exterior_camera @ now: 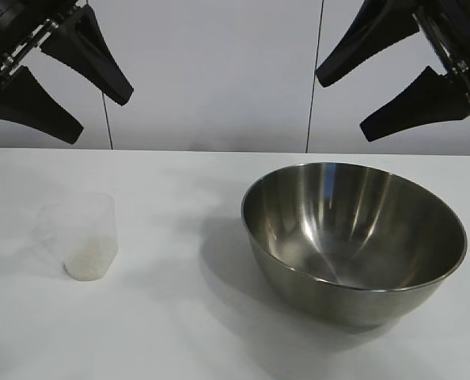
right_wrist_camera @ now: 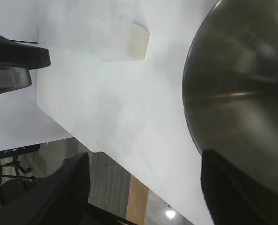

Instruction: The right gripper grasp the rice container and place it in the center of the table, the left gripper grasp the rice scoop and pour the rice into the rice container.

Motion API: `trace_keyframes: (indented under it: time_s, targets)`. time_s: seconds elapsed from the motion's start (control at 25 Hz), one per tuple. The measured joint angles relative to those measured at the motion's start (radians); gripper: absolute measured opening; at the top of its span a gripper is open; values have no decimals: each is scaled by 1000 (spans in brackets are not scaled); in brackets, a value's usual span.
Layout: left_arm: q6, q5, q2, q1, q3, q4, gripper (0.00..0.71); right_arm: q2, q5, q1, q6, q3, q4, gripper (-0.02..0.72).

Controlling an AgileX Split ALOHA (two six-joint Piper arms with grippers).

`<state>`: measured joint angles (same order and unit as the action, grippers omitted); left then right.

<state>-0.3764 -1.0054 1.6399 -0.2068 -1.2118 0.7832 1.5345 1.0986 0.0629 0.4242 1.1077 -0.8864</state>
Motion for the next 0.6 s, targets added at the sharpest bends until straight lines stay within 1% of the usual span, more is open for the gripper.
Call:
trace_keyframes:
  time_s: [0.28,0.36,0.44,0.48,0.56,0.6]
  targets:
    - [0,0,0,0,0,0,507,0,0,0,0,0,0,465]
    - [0,0,0,0,0,0,507,0,6,0,1,0,13,465]
    - [0,0,0,0,0,0,507,0,22,0,3,3,56,465]
    - [0,0,0,0,0,0,507,0,33,0,2,11,94,465]
    - [0,0,0,0,0,0,507,0,69,0,-26,44,206,465]
    - [0,0,0,0,0,0,507,0,86,0,-52,70,264,465]
